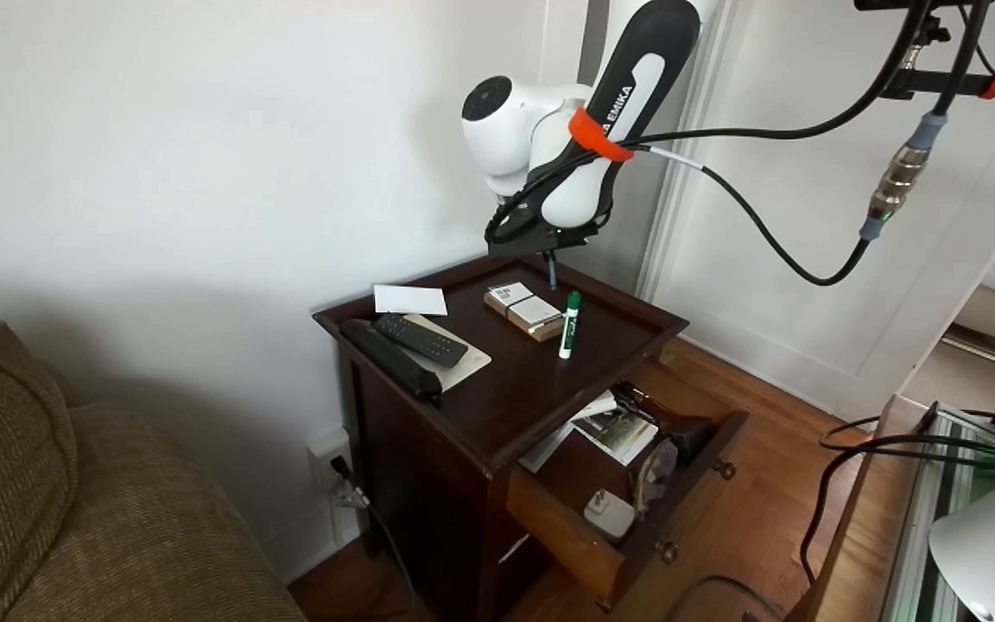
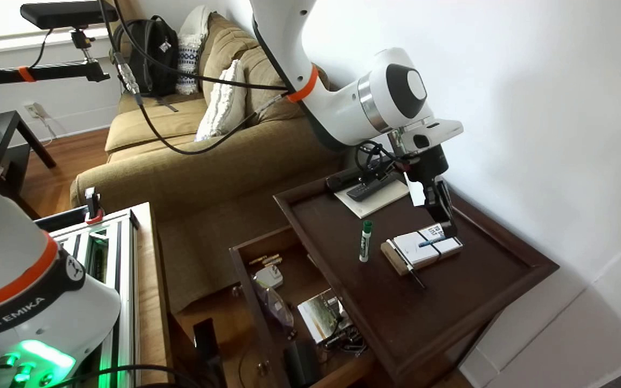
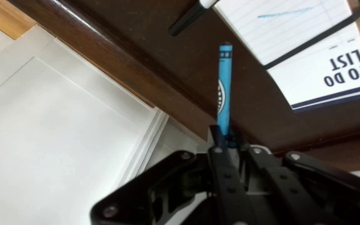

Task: Use the crayon to write on the white book.

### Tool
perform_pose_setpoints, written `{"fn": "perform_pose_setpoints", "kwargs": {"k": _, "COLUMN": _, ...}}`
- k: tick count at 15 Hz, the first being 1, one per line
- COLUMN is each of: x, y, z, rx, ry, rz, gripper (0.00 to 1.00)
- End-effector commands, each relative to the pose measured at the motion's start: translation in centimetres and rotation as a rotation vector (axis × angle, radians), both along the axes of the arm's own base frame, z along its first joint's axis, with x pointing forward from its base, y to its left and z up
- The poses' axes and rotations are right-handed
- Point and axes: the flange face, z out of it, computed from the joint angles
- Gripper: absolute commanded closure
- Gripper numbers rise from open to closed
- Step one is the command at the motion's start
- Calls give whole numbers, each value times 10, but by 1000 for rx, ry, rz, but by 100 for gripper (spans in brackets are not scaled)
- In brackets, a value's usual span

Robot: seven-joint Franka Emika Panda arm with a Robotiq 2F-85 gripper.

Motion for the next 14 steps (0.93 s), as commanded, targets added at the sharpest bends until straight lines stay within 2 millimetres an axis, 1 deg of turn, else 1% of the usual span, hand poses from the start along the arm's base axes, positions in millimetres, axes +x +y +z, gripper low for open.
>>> {"fn": "perform_pose_setpoints", "kwargs": {"k": 1, "x": -2, "y": 1, "z": -13, "rx": -28, "ry": -8, "rz": -3, "gripper": 98}}
{"fn": "perform_pose_setpoints", "kwargs": {"k": 7, "x": -1, "y": 4, "z": -25, "rx": -22, "ry": -51, "rz": -15, "gripper": 98}}
{"fn": "perform_pose_setpoints", "kwargs": {"k": 14, "x": 7, "y": 1, "z": -32, "rx": -11, "ry": -114, "rz": -26, "gripper": 98}}
